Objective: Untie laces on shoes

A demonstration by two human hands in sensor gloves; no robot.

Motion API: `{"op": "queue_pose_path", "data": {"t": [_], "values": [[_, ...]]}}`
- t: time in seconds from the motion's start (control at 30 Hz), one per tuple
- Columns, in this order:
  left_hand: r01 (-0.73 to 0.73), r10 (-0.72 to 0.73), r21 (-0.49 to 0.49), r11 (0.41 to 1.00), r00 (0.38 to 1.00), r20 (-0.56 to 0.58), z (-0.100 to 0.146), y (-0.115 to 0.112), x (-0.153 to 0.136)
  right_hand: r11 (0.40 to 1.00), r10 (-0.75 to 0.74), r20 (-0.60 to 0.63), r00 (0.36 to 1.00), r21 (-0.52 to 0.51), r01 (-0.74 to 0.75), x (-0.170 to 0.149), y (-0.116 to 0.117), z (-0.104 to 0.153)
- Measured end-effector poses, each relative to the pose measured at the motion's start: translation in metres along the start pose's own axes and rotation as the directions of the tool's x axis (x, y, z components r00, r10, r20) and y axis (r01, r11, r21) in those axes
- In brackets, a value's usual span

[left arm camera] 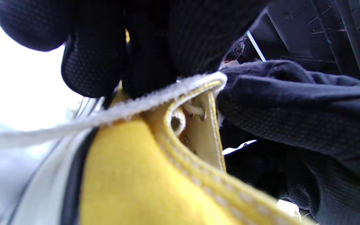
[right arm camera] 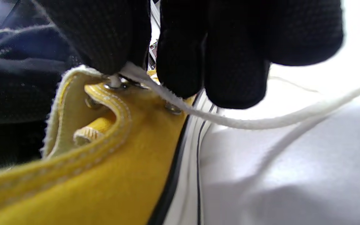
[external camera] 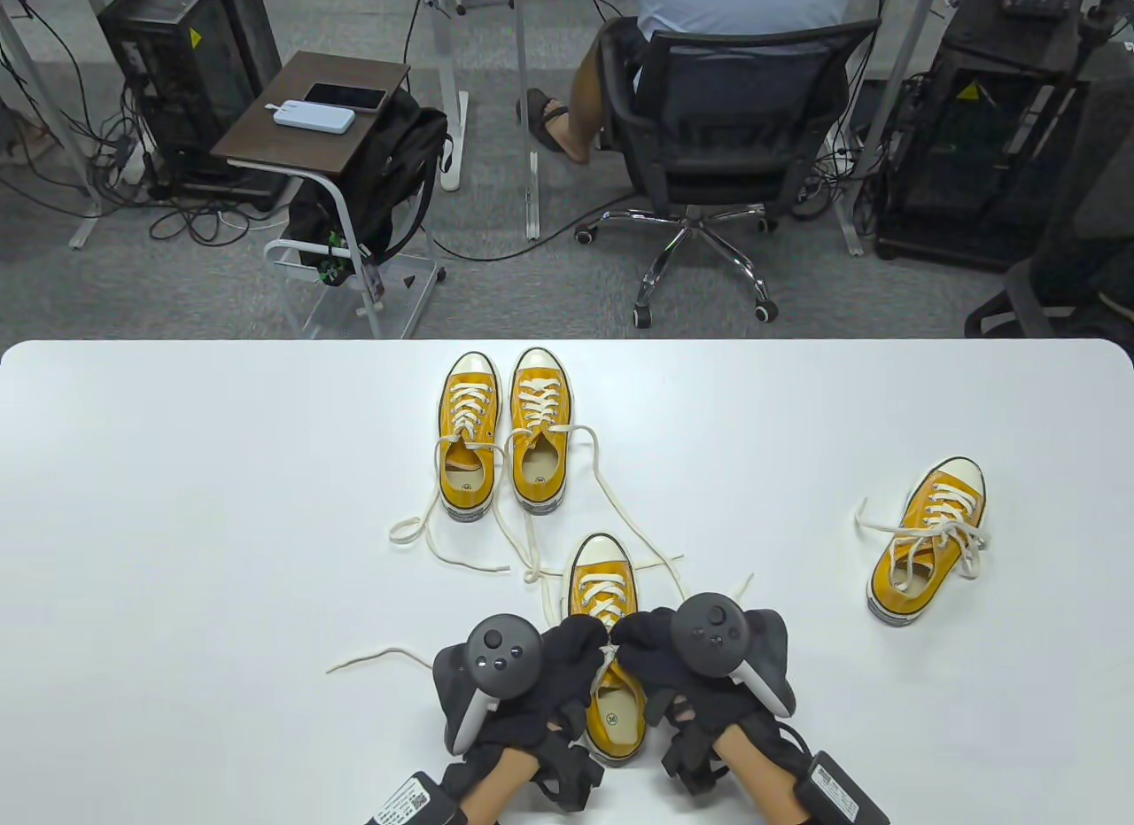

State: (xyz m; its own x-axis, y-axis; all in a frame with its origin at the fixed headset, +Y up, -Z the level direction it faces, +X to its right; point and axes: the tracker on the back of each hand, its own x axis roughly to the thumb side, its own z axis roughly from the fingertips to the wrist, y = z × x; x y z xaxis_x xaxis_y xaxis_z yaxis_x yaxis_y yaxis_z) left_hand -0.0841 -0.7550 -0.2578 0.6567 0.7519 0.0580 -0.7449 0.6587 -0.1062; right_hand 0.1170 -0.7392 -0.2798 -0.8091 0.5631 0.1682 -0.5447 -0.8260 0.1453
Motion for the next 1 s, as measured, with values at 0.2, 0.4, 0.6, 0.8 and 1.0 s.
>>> {"op": "queue_pose_path", "data": {"t": [0.2,0.4,0.6,0.8,1.0], "values": [[-0.028,0.028,-0.005,1.000,1.000,0.002,-0.001,0.000,-0.002,1.000,0.018,0.004,1.000,0.001,-0.018,0.002,-0.003,0.003],[-0.002,0.001,0.005,1.000,1.000,0.031,0.000,-0.001,0.000,0.999,0.036,0.012,0.999,0.009,-0.036,0.005,0.002,0.000],[0.013,-0.013,0.023,1.000,1.000,0.016,0.001,0.000,0.000,1.000,0.005,-0.013,1.000,0.001,-0.005,0.002,0.000,0.002],[-0.017,0.017,0.032,0.999,1.000,0.003,0.003,0.002,-0.002,0.997,-0.041,-0.025,0.999,0.061,0.043,-0.002,0.003,0.002],[0.059,-0.059,0.012,0.998,0.996,0.062,0.003,0.000,0.007,0.997,-0.046,-0.022,0.999,0.056,0.047,-0.001,0.002,0.002]]}}
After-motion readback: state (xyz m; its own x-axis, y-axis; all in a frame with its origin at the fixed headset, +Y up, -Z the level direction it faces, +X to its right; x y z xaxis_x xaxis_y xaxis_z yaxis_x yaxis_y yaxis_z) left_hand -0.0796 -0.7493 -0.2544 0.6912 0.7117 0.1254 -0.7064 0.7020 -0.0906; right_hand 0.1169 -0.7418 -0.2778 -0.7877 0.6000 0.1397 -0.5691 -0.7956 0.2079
